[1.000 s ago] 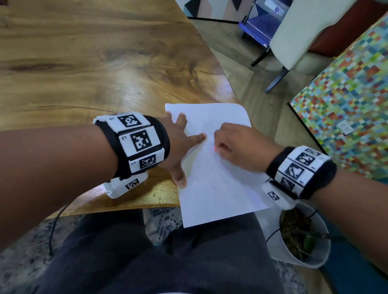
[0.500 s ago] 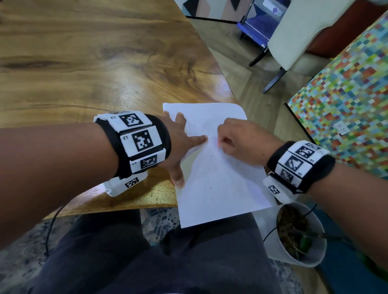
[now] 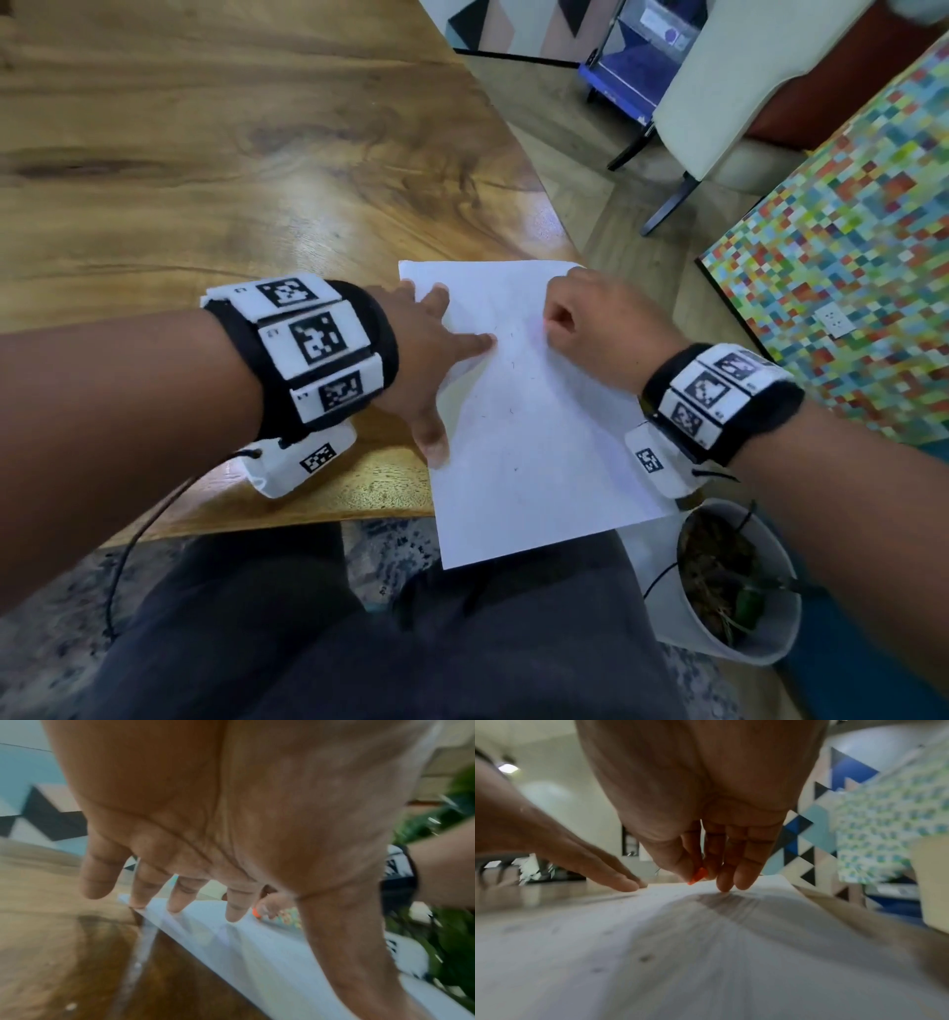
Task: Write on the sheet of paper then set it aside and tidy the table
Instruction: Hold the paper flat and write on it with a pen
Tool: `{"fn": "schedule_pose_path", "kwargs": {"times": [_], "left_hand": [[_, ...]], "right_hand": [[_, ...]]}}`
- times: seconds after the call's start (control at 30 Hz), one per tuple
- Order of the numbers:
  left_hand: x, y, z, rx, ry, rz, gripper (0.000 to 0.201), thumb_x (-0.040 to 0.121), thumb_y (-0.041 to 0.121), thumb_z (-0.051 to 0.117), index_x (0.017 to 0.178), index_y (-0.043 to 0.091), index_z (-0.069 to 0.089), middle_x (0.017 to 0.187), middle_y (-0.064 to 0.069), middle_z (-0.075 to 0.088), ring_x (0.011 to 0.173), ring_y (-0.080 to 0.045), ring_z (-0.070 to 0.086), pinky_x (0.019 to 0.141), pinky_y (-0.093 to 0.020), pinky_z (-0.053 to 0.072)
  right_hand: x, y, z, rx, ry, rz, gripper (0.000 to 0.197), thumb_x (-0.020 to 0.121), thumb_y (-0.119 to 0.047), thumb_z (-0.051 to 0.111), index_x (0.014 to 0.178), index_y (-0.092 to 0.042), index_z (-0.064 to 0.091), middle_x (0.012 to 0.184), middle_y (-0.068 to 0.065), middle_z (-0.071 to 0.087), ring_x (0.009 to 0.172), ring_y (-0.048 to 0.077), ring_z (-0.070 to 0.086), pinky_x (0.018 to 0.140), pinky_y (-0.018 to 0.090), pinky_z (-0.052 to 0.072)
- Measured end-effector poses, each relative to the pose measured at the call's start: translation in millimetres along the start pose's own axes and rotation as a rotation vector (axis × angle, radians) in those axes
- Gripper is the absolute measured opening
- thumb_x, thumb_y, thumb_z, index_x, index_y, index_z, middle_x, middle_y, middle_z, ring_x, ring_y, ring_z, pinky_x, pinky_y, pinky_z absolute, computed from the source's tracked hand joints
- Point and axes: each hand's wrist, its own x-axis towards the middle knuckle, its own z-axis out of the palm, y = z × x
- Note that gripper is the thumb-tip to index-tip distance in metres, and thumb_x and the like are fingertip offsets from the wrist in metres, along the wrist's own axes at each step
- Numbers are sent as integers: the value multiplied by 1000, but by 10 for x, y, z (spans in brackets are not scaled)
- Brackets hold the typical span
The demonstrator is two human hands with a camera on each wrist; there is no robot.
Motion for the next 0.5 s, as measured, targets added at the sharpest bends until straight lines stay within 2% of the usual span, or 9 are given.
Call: {"fn": "schedule_pose_path", "kwargs": {"times": [0.07,0.17,0.23,0.3,0.4,0.5], "left_hand": [[-17,-121,-44,-77,52,-34,131,59,90,65,161,40,-1,166,-9,13,151,-33,21,112,-56,38],[-14,-276,-26,-117,147,-130,126,61,94,57,160,29,15,162,-4,23,145,-30,29,106,-54,43],[5,-298,58,-75,167,-140,129,58,99,49,160,27,17,163,-4,20,145,-30,27,108,-54,40],[15,-269,147,-58,176,-119,133,57,101,45,161,26,10,167,-3,10,150,-30,19,114,-54,33],[-5,-184,212,-52,193,-77,135,59,101,45,162,23,4,170,-2,0,154,-29,10,119,-56,24],[-34,-73,272,-42,228,-30,134,59,100,47,161,23,7,170,-3,1,154,-29,10,118,-58,23]], "right_hand": [[-3,64,23,77,25,22,10,86,-21,53,76,-22,54,82,-4,55,75,22,56,70,42,51],[-73,68,77,62,6,12,9,87,-22,53,78,-21,55,82,-4,55,74,23,56,70,44,51],[-87,79,102,42,9,-6,9,87,-22,52,78,-21,54,82,-4,54,73,24,56,68,44,51],[-94,66,95,23,-2,-7,10,87,-22,51,77,-21,52,81,-4,53,71,25,55,66,44,51],[-143,-34,49,47,7,-5,10,86,-23,52,77,-22,52,79,-5,52,73,23,55,66,42,51],[-257,-296,34,120,-58,-110,8,87,-25,53,80,-22,55,82,-5,55,79,21,56,72,41,48]]}}
